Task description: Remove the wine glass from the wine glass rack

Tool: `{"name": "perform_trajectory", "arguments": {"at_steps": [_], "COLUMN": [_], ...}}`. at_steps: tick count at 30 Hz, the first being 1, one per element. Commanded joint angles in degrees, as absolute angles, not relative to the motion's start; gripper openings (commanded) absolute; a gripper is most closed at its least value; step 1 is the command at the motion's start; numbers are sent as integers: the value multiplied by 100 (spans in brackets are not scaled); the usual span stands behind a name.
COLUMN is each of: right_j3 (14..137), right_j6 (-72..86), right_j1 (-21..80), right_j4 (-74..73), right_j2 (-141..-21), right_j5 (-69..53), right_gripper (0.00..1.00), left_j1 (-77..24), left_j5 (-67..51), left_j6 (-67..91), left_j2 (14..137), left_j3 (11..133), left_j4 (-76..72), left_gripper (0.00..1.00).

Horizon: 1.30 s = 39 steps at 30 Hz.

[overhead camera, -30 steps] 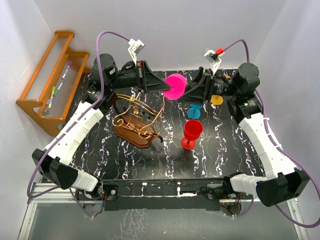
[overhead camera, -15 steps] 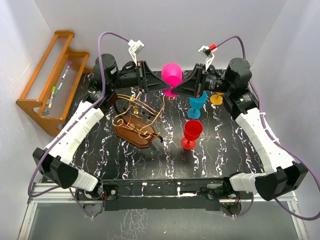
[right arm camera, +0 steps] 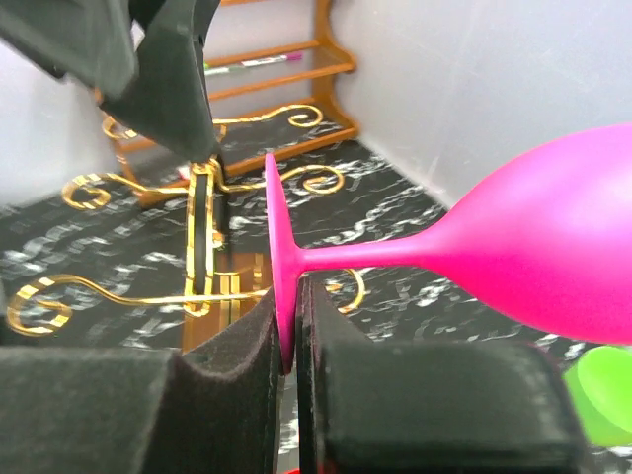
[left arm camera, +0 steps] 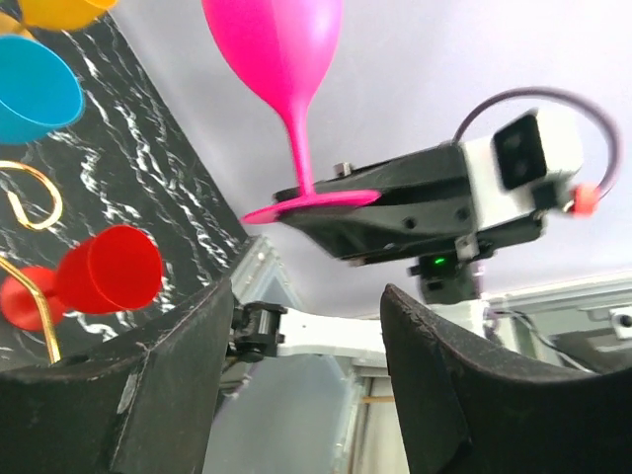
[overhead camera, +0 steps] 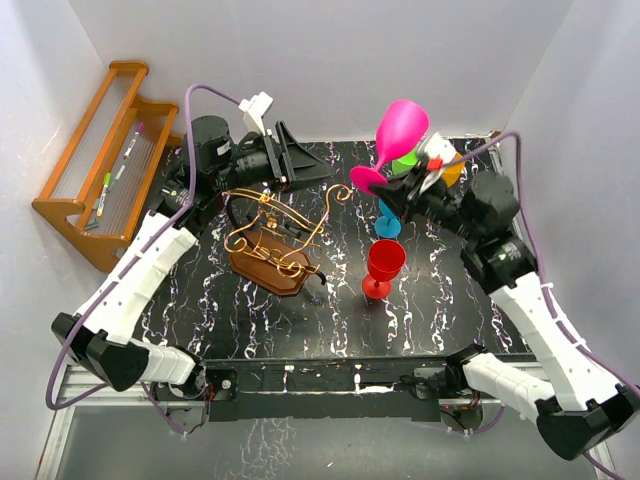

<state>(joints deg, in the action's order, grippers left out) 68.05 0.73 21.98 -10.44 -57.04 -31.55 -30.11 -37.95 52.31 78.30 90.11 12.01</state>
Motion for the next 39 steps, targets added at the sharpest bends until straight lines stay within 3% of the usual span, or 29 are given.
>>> {"name": "perform_trajectory", "arguments": {"at_steps": [1,5,12,22,23,25,27,28,33,39], "right_j3": [5811,5211,4777,4749,4754,4747,4747,4740,4649,4429], "right_j6": [-1897,-2931,-4021,-5038,-5166,-5394,-5420,-5382,-5010,-4049], "right_j1": [2824,3602,4593,5454,5555,5739,5826,5841,5847,5849], "right_j4": [321,966,1980,2344,2374,2468,2523,2547,2469,1454], "right_j2": [-5242,-5056,-5161,-5630,-5683,-5775,-5821,-5822,-5558,-4932], "right_j5": [-1955,-591,881,1546,1686,1921,2085,2146,2384,2929], "right_gripper": [8,8,8,9,9,10,11,13,30,45], "left_j1": [-3012,-3013,-3010,-3015,-3008,-3013,-3006,-3014,-3004,-3003], "left_j5": [-4322,-4751,-4606,-4646,-4653,-4655,-4660,-4654,-4091,-1855], "left_j6": [6905,8196,7617,7440,7402,7319,7210,7162,6440,4962], "left_j2": [7780,7912,7980,8060,8052,8038,8018,7997,7867,7154], "left_j3": [8375,7726,8054,8148,8162,8173,8190,8203,8546,9153], "left_j4": [226,-1268,-399,-217,-197,-166,-109,-50,735,2089], "left_gripper": [60,59,59,57,54,38,8,0,0,0]}}
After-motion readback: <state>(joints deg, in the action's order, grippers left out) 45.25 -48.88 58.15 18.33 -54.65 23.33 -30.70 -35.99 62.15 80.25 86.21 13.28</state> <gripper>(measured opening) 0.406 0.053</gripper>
